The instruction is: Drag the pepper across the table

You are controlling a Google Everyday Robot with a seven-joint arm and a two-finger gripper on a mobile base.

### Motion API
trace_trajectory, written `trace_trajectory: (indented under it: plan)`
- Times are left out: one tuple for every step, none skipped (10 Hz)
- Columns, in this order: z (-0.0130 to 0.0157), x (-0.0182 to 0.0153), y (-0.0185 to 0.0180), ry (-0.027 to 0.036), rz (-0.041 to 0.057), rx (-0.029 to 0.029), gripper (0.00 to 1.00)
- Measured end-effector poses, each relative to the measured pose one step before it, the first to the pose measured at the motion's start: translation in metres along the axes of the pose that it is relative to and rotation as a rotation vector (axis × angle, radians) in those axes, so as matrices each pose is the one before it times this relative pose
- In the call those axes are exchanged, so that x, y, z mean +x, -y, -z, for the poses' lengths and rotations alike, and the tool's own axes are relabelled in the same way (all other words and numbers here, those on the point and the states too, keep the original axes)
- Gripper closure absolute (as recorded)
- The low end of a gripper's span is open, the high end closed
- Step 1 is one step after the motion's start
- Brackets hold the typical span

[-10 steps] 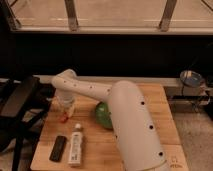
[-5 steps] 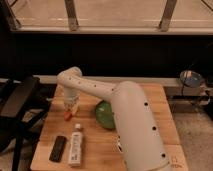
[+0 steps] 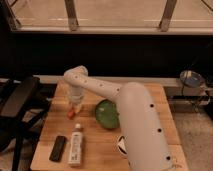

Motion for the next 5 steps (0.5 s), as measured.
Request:
trace_trajectory:
  plan:
    - [0.00143, 0.00361, -0.00500, 0.00901, -0.01299, 0.00226, 0.87]
    - [-0.00003, 0.00016, -0.00106, 0.00222, -0.00165, -0.00028, 0.87]
    - [0.00068, 0.00013, 0.00074, 0.00122, -0.00150, 0.00072, 0.87]
    - [-0.00079, 0.00034, -0.00179, 0.00286, -0.00243, -0.00263, 0.87]
    - [0.00241, 0.00706, -0.00863, 0.00631, -0.01654, 0.00131, 0.87]
